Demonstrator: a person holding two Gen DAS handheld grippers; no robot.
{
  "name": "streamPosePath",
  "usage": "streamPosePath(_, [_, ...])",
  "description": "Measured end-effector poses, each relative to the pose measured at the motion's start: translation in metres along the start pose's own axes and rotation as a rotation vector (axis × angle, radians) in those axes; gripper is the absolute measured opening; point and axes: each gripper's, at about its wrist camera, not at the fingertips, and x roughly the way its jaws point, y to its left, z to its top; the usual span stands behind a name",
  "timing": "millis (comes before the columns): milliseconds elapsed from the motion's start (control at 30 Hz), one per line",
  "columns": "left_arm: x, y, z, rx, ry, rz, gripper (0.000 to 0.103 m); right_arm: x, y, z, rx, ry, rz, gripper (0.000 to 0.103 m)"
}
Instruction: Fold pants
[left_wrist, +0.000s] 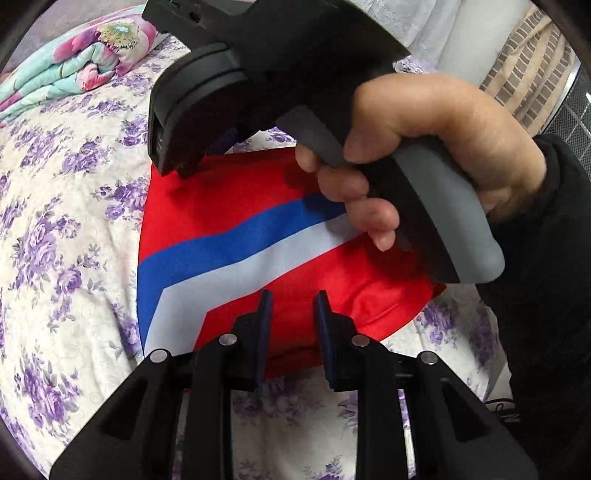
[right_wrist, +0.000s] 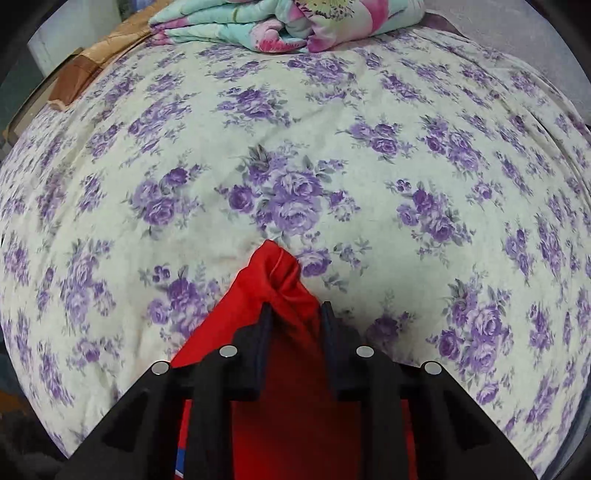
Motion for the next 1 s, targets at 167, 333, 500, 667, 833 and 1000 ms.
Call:
streamPosePath(167, [-0.007,0.005,-0.001,-0.017,0.007,-0.019,0.023,-0.038,-0.015,-0.012,0.095,-0.05,0.065,0.027])
streamPosePath(333, [-0.068,0.046,-0.004,-0.126,-0.163,-0.051,0.084,-0.128,-0.04,-0.077,0.229,-0.298,0.113,0.071])
streamPosePath(500, [-0.103,0.099,-0.005,-0.27,-0.239,-0.045,0.086,-0.16,-0.064,-0.158,0.359,-0.441,0.158,0.078])
streamPosePath(667, [-0.081,0.107,-0.002,-0.343,-0.181,-0.181,0.085,-0.154,-0.07,-0.209,0.423,-0.456,0.148,0.078])
streamPosePath(833, [-0.043,0.091,0.003,-0.347,-0.078,-0.23,0.085,-0.151,-0.069,-0.249,0.46,-0.445,0.119,0.078])
streamPosePath(1000, [-0.001,0.098,0.006,-0.385,0.035,-0.241,0.085,-0.15,-0.07,-0.267,0.486,-0.453,0.109,0.078])
